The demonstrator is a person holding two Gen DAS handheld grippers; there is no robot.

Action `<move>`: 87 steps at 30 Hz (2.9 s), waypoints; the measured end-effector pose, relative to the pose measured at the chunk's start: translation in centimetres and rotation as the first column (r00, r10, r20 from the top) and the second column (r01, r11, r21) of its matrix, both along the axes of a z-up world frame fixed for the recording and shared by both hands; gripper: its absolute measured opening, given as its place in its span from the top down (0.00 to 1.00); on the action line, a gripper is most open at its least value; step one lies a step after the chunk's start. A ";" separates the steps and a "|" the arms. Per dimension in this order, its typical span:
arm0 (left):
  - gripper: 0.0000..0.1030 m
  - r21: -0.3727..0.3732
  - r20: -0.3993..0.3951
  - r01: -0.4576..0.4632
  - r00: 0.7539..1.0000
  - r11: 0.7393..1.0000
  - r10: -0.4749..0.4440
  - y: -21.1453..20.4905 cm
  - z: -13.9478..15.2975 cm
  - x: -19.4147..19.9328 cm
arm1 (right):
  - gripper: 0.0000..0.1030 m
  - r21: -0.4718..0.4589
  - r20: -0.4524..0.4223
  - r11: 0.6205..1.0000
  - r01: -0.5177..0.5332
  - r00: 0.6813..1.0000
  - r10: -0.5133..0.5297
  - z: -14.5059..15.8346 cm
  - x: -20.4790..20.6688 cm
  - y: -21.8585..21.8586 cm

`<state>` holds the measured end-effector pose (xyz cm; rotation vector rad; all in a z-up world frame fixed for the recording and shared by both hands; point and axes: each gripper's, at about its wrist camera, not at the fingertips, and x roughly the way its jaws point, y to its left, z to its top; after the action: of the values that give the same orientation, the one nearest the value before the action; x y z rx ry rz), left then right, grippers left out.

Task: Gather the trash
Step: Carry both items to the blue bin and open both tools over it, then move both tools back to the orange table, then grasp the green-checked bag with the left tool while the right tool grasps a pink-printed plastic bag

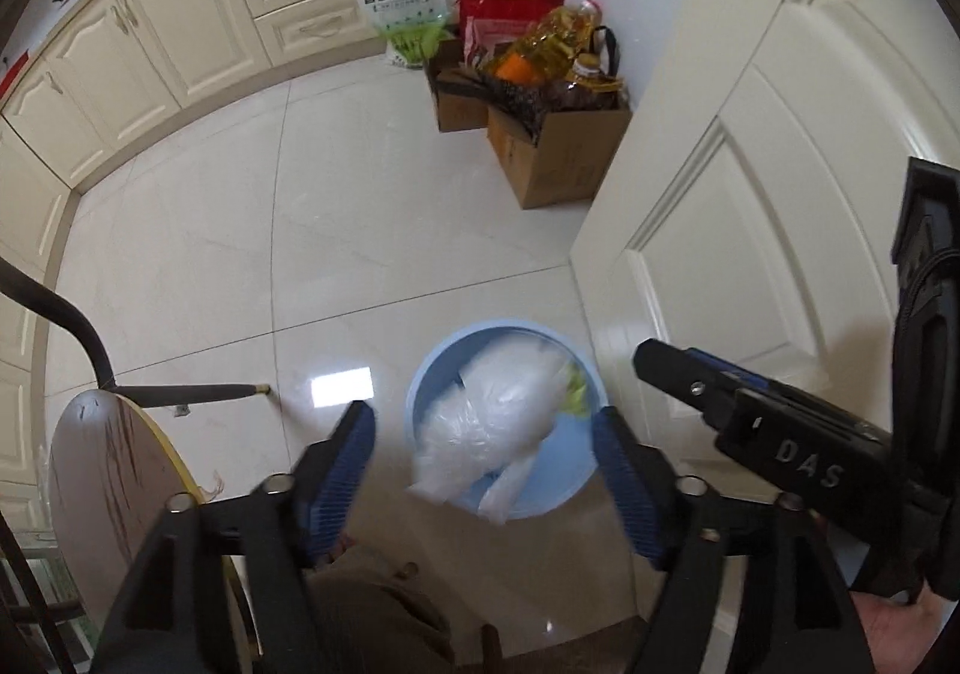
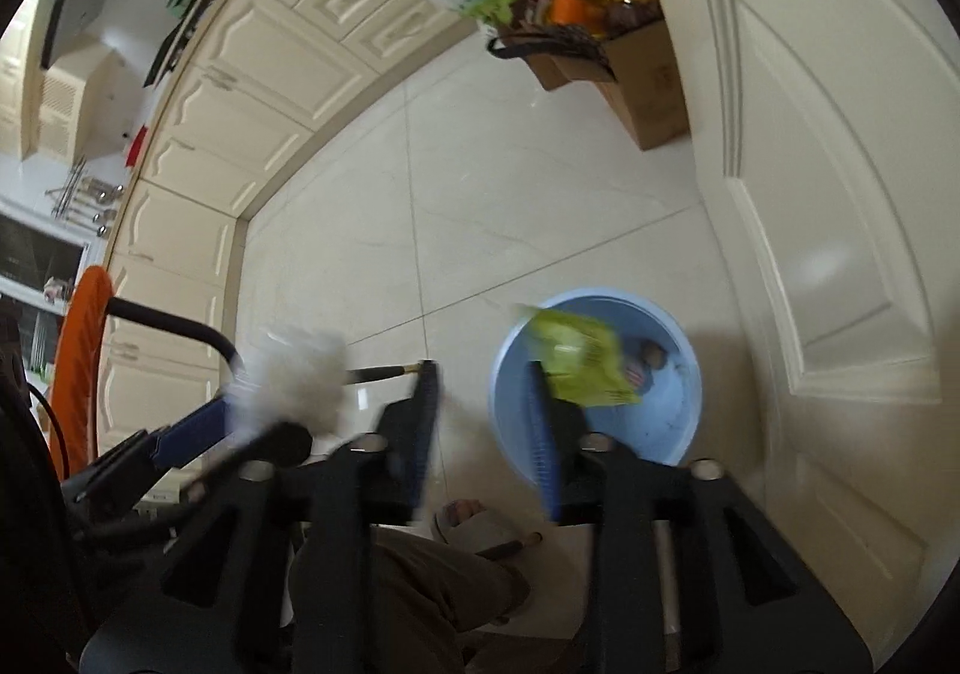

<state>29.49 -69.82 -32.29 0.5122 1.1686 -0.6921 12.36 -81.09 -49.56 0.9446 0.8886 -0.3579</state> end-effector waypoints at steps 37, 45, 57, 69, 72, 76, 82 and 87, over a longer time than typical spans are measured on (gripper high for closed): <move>0.01 -0.453 0.438 -0.138 0.826 0.881 0.355 32.5 20.4 -18.0 | 0.00 -0.431 0.283 0.902 -0.014 0.947 0.150 28.7 1.1 18.0; 0.01 -0.530 0.486 -0.244 0.697 0.812 0.527 42.1 21.1 -23.7 | 0.00 -0.611 0.288 0.787 -0.084 0.903 0.319 34.7 3.9 28.7; 0.01 -0.590 0.489 -0.383 0.531 0.711 0.692 50.3 19.9 -33.9 | 0.00 -0.760 0.238 0.625 -0.179 0.818 0.524 38.1 6.8 43.6; 0.01 -0.576 0.445 -0.516 0.454 0.635 0.772 52.9 17.4 -37.5 | 0.00 -0.795 0.175 0.551 -0.253 0.774 0.608 36.1 8.0 48.6; 0.01 -0.552 0.421 -0.549 0.466 0.627 0.778 52.9 16.9 -36.5 | 0.00 -0.782 0.141 0.549 -0.295 0.774 0.617 34.6 9.3 48.6; 0.01 -0.523 0.386 -0.583 0.488 0.621 0.783 52.5 16.6 -34.2 | 0.00 -0.761 0.099 0.551 -0.342 0.779 0.620 32.7 11.1 48.4; 0.01 -0.473 0.331 -0.600 0.558 0.645 0.761 51.1 16.6 -28.3 | 0.00 -0.727 0.037 0.554 -0.407 0.782 0.622 29.8 13.6 48.1; 0.01 -0.422 0.292 -0.610 0.608 0.670 0.738 50.4 16.0 -21.9 | 0.00 -0.674 -0.010 0.571 -0.469 0.778 0.628 26.8 16.2 47.0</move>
<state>7.57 -19.37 -16.34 -0.0619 0.7124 -0.0375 28.60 -34.11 -22.73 0.0151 0.7166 0.0172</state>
